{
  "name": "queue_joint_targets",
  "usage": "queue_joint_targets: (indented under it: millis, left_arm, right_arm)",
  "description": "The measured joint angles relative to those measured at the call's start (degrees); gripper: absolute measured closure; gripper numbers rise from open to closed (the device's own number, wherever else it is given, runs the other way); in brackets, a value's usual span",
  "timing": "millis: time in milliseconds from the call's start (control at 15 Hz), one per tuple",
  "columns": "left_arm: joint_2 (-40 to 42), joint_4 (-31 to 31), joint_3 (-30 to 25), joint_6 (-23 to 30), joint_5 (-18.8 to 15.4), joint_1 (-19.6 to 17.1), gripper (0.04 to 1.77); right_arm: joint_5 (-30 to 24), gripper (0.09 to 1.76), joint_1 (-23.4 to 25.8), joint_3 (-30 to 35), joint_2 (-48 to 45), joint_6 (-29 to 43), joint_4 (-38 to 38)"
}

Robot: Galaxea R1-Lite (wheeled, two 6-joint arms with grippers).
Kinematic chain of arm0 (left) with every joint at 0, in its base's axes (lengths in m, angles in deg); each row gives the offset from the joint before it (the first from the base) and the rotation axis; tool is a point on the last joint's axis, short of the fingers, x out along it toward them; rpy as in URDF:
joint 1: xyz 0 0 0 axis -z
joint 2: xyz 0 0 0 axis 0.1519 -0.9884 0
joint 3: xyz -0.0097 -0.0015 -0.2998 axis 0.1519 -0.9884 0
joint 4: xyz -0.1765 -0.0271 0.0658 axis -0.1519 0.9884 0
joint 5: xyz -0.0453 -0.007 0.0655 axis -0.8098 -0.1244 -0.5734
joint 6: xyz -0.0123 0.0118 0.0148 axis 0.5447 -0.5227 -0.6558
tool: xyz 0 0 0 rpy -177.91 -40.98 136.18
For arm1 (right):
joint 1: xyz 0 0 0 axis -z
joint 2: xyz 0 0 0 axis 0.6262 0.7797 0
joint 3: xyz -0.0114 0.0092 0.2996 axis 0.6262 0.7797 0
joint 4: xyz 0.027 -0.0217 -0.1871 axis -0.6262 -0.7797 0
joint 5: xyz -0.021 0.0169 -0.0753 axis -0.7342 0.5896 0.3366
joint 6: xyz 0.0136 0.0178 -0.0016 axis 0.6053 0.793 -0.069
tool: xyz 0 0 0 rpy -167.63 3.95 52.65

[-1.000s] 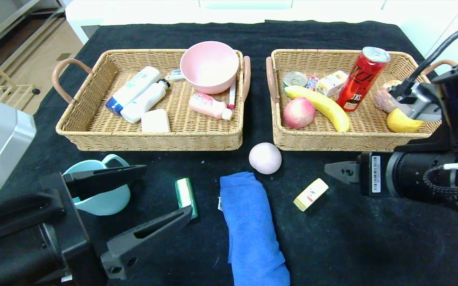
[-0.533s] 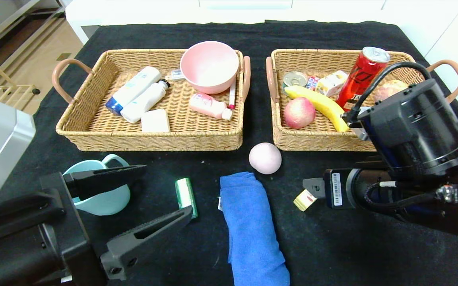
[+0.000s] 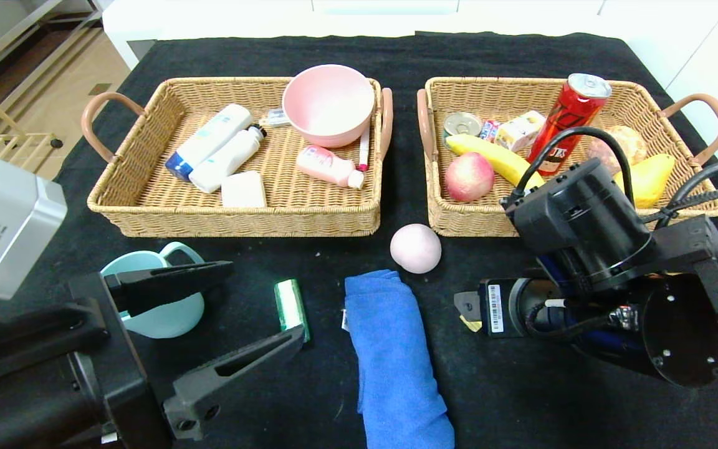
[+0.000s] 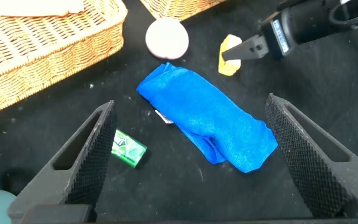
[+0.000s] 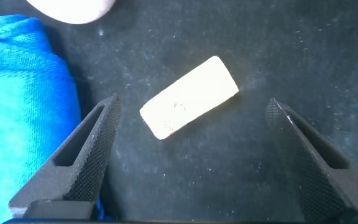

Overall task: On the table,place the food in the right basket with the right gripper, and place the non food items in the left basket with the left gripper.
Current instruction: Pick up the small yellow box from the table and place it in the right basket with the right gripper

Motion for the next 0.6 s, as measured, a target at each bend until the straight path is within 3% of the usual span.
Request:
queue_joint_targets:
  millis: [600]
  left_arm:
    - [0.06, 0.02, 0.00, -0.05, -0.02, 0.00, 0.09]
  right_arm:
    - [2.06, 0.14, 0.43, -1.24, 3.75, 2.61, 0.51]
